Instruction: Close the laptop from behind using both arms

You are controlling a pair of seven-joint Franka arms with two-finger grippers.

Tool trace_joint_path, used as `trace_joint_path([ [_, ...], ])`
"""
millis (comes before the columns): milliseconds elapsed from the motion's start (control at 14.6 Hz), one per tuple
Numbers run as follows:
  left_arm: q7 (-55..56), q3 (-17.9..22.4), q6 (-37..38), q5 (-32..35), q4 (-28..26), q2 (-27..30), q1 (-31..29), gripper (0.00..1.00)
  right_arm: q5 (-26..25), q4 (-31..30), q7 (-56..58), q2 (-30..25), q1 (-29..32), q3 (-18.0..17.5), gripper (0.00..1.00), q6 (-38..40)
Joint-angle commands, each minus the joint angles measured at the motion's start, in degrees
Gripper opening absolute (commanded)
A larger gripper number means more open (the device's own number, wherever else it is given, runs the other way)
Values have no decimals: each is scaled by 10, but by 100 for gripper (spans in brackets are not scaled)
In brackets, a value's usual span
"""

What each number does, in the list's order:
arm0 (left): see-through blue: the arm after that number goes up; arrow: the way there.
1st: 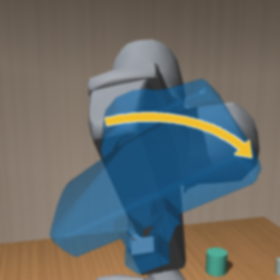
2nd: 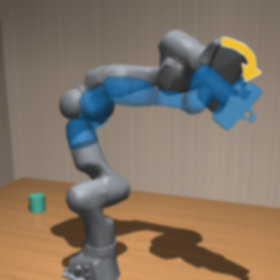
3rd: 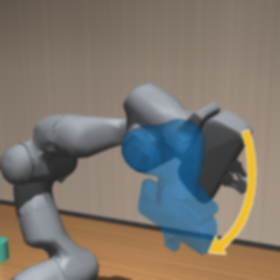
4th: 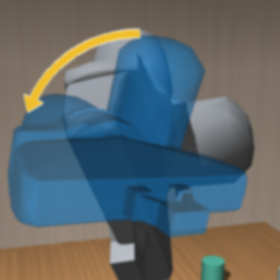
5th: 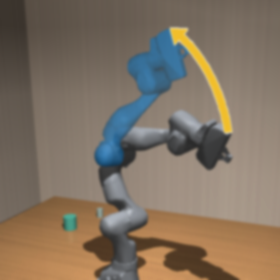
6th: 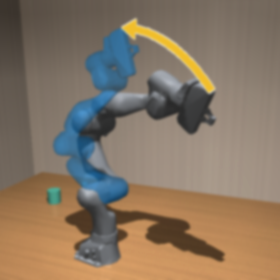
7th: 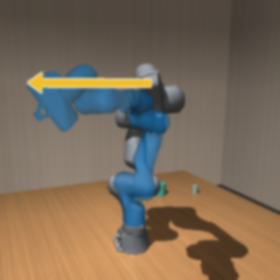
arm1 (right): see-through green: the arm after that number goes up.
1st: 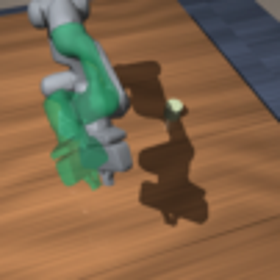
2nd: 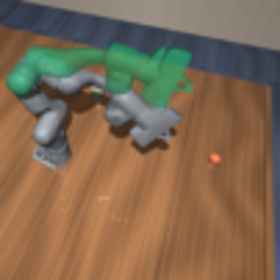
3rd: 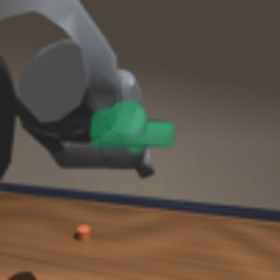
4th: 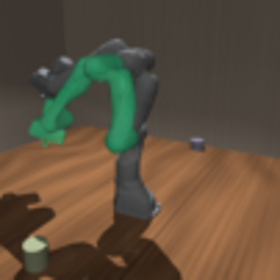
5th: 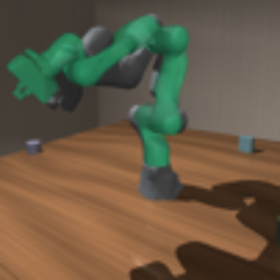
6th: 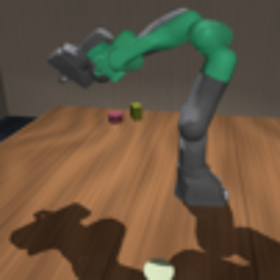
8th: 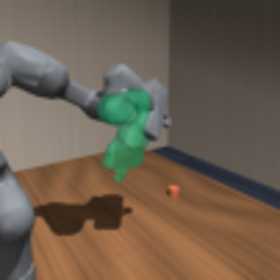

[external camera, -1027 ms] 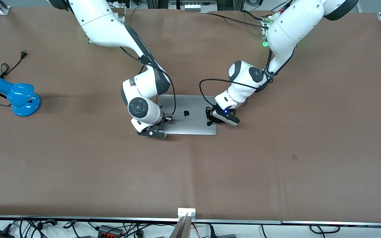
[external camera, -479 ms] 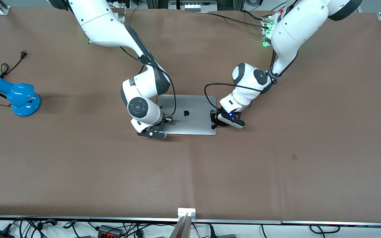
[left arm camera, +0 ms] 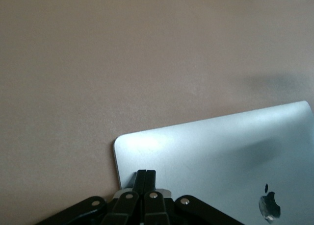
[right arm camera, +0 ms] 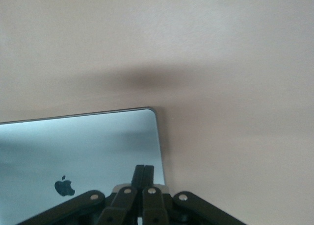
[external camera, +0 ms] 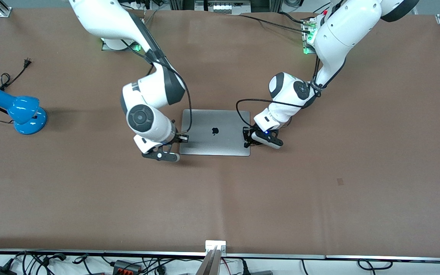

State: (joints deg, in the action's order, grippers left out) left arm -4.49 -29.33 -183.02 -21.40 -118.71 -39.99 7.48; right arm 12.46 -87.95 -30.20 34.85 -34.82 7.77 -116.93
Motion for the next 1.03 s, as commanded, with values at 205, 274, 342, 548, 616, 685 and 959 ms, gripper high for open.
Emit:
trace_joint_path([
  [205,11,39,203,4,3,101,-3,0,-7,-13,66,-50,-2,50,0,74],
  [274,11,43,248,4,4,121,-4,0,-6,-13,81,-60,-1,59,0,85],
  [342,11,51,293,6,4,140,-6,0,-6,-13,96,-68,-1,70,0,94],
  [548,9,80,418,9,29,177,-7,0,-6,-11,152,-103,-1,106,0,130],
  [616,9,92,462,13,47,182,-7,0,-6,-10,164,-115,-1,118,0,144],
  [685,10,104,511,41,69,184,-6,0,-6,-10,174,-125,-1,127,0,154],
  [959,32,131,762,173,187,189,-9,0,-5,-7,208,-145,-2,160,99,166],
])
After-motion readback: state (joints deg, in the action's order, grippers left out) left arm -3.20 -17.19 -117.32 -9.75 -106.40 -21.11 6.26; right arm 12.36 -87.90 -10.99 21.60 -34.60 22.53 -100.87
